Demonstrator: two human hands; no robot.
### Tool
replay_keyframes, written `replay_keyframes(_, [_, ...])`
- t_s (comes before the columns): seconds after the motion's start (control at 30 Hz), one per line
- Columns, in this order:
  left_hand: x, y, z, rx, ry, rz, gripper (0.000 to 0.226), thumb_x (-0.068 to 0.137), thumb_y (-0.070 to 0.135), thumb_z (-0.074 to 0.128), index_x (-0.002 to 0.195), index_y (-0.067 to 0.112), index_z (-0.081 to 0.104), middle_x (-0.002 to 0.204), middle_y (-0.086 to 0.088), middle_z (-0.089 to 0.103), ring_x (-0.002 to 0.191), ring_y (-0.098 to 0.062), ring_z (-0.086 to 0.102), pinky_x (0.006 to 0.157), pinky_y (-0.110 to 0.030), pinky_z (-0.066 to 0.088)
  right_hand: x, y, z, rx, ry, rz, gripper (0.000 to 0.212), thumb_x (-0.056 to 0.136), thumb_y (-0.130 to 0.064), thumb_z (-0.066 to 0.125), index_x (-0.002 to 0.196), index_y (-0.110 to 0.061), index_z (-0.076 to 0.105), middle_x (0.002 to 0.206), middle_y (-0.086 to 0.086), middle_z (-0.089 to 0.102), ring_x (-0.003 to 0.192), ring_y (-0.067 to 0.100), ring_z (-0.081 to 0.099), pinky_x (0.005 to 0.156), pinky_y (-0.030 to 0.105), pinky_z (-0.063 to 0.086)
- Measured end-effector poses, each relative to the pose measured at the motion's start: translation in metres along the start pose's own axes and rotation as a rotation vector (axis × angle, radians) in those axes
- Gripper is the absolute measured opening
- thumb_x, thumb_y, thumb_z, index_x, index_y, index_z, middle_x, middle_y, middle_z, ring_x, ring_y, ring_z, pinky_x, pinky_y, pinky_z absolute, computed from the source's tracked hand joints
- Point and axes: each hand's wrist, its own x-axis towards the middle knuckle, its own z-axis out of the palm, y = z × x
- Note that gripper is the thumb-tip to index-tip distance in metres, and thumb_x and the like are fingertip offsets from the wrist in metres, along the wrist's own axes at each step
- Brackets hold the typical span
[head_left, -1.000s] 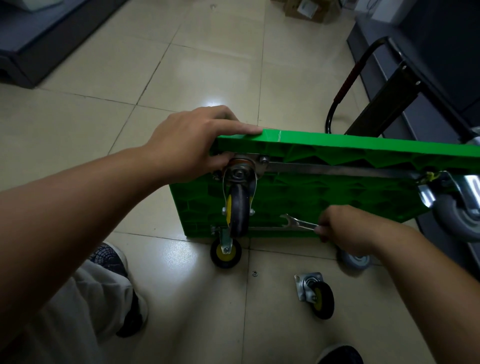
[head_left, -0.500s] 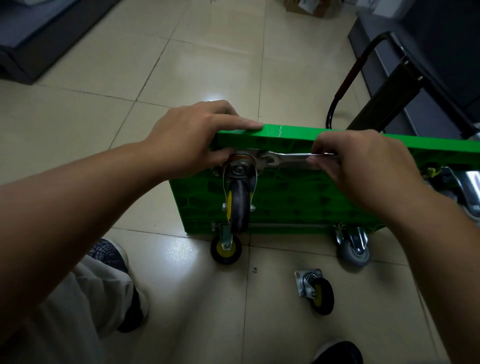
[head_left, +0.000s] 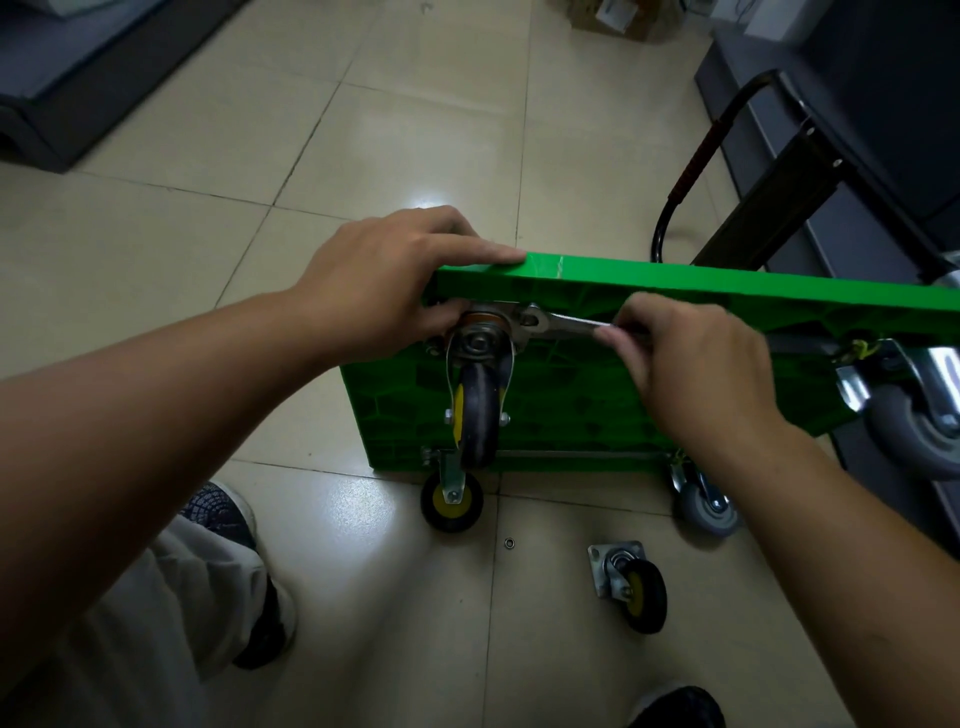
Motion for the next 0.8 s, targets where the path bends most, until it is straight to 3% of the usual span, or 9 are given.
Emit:
replay_keyframes(0.1, [0.0,0.0,0.0,-0.005,0.002,-0.002,0.06,0.09,0.032,0.071,0.142,0.054,0.048,0.128,0.008,0.06,0.105,-0.02,0.06,0.068,-0.041,0.052,-0.007,-0.003,0.031,0.339,-0.201,0.239,0.023,0.096,-0.045,0.062,0.089,-0.025,0.071,0.074,-0.007,0.067,0.065,0.012,0.062,0.055,0.027,0.047])
replay_keyframes(0.27, [0.0,0.0,0.0,0.0,0.005,0.007,0.061,0.09,0.031,0.069,0.142,0.054,0.046,0.128,0.007,0.06,0.103,-0.019,0.06,0.067,-0.039,0.051,-0.023,-0.031,0.068,0.855,-0.36,0.398,0.026,0.102,-0.033,0.056,0.087,-0.019,0.072,0.077,-0.001,0.075,0.075,0.016,0.073,0.072,0.037,0.058])
replay_keyframes(0.37, [0.0,0.0,-0.001,0.004,-0.004,0.009,0.06,0.09,0.032,0.068,0.143,0.054,0.046,0.129,0.007,0.06,0.103,-0.019,0.059,0.068,-0.042,0.053,-0.024,-0.036,0.07,0.989,-0.411,0.405,0.028,0.104,-0.03,0.054,0.092,-0.012,0.073,0.083,0.004,0.077,0.082,0.023,0.074,0.079,0.038,0.059])
replay_keyframes(0.47, [0.0,0.0,0.0,-0.005,-0.019,0.006,0.06,0.091,0.034,0.067,0.143,0.055,0.045,0.13,0.008,0.059,0.105,-0.018,0.059,0.069,-0.043,0.054,-0.021,-0.022,0.065,1.032,-0.534,0.371,0.028,0.104,-0.027,0.052,0.092,-0.01,0.071,0.085,0.01,0.076,0.08,0.022,0.074,0.069,0.025,0.055])
replay_keyframes(0.53, [0.0,-0.001,-0.001,-0.016,-0.023,0.004,0.061,0.091,0.034,0.069,0.143,0.056,0.046,0.129,0.009,0.059,0.105,-0.017,0.059,0.07,-0.043,0.054,-0.021,-0.006,0.059,0.858,-0.659,0.305,0.028,0.104,-0.028,0.054,0.083,-0.015,0.067,0.077,0.01,0.072,0.07,0.02,0.069,0.066,0.03,0.056])
replay_keyframes(0.63, [0.0,-0.002,-0.001,-0.018,-0.02,-0.001,0.061,0.091,0.033,0.07,0.142,0.057,0.046,0.129,0.011,0.059,0.105,-0.018,0.059,0.069,-0.041,0.053,-0.017,0.022,0.043,0.089,-0.895,0.112,0.035,0.102,-0.037,0.057,0.07,-0.023,0.054,0.075,0.002,0.061,0.068,0.019,0.057,0.063,0.031,0.043])
replay_keyframes(0.67, [0.0,-0.002,-0.001,-0.017,-0.021,-0.003,0.061,0.091,0.034,0.07,0.142,0.057,0.046,0.129,0.011,0.058,0.105,-0.018,0.059,0.069,-0.041,0.053,-0.015,0.027,0.036,-0.064,-0.915,0.088,0.036,0.101,-0.04,0.058,0.069,-0.024,0.05,0.078,0.001,0.058,0.071,0.021,0.056,0.065,0.03,0.041])
replay_keyframes(0.73, [0.0,-0.002,-0.002,-0.013,-0.023,-0.005,0.061,0.09,0.035,0.069,0.142,0.057,0.046,0.129,0.012,0.058,0.105,-0.018,0.059,0.069,-0.042,0.053,-0.009,0.03,0.019,-0.138,-0.838,0.048,0.035,0.099,-0.044,0.06,0.071,-0.025,0.05,0.077,-0.001,0.056,0.072,0.021,0.056,0.068,0.028,0.04])
replay_keyframes(0.8, [0.0,-0.001,-0.002,-0.013,-0.026,-0.006,0.061,0.09,0.035,0.069,0.142,0.057,0.046,0.129,0.012,0.058,0.106,-0.018,0.059,0.07,-0.043,0.053,0.0,0.024,-0.002,-0.051,-0.653,-0.035,0.029,0.098,-0.045,0.061,0.077,-0.026,0.058,0.071,-0.006,0.058,0.066,0.016,0.058,0.066,0.028,0.041])
